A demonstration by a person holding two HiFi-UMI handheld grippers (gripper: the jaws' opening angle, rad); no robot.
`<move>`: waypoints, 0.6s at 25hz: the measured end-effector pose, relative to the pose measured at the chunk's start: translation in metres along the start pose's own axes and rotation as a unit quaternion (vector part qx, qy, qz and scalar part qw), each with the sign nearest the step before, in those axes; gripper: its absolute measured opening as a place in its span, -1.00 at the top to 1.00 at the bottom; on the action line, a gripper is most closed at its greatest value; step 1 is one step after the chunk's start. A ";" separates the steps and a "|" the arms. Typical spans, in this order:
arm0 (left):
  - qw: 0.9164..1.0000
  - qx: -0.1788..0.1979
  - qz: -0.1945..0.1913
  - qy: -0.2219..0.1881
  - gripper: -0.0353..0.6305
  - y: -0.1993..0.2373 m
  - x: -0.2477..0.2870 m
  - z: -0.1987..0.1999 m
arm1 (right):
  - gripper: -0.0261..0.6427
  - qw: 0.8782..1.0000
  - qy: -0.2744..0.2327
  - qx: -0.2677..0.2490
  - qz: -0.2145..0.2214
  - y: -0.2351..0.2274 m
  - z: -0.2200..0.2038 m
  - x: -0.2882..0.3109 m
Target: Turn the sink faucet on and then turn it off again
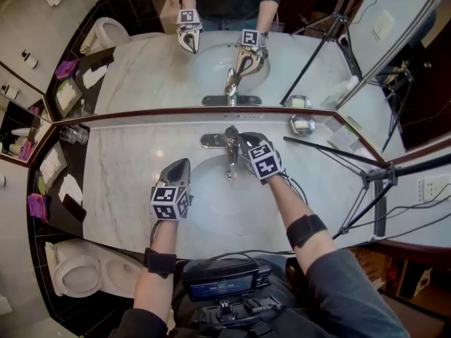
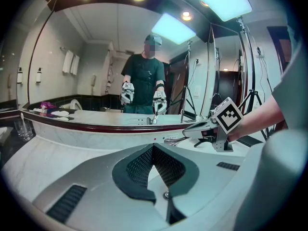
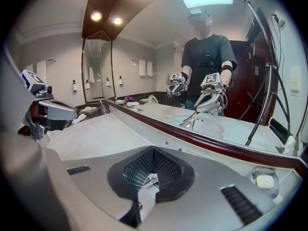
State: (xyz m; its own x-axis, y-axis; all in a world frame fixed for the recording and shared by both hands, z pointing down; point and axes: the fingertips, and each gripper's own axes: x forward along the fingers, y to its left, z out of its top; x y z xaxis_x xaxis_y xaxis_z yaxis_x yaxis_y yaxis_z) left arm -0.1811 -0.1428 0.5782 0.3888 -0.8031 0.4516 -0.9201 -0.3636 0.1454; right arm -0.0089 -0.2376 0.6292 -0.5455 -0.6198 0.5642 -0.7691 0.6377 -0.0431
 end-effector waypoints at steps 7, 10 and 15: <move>1.000 0.001 0.001 0.000 0.89 0.000 -0.001 0.000 | 0.86 1.000 -0.016 0.005 0.000 -0.004 -0.007 0.002; 1.000 0.000 0.002 0.001 0.89 0.001 -0.001 -0.001 | 0.86 1.000 -0.013 0.013 0.002 0.001 -0.007 -0.005; 1.000 0.001 0.000 0.002 0.89 0.000 0.000 -0.002 | 0.85 1.000 -0.001 0.022 -0.002 0.005 -0.032 -0.010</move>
State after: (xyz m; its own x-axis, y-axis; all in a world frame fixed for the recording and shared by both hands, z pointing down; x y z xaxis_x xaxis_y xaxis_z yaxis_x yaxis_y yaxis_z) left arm -0.1813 -0.1420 0.5799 0.3877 -0.8015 0.4553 -0.9204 -0.3635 0.1439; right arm 0.0035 -0.2140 0.6500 -0.5433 -0.6235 0.5622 -0.7853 0.6143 -0.0776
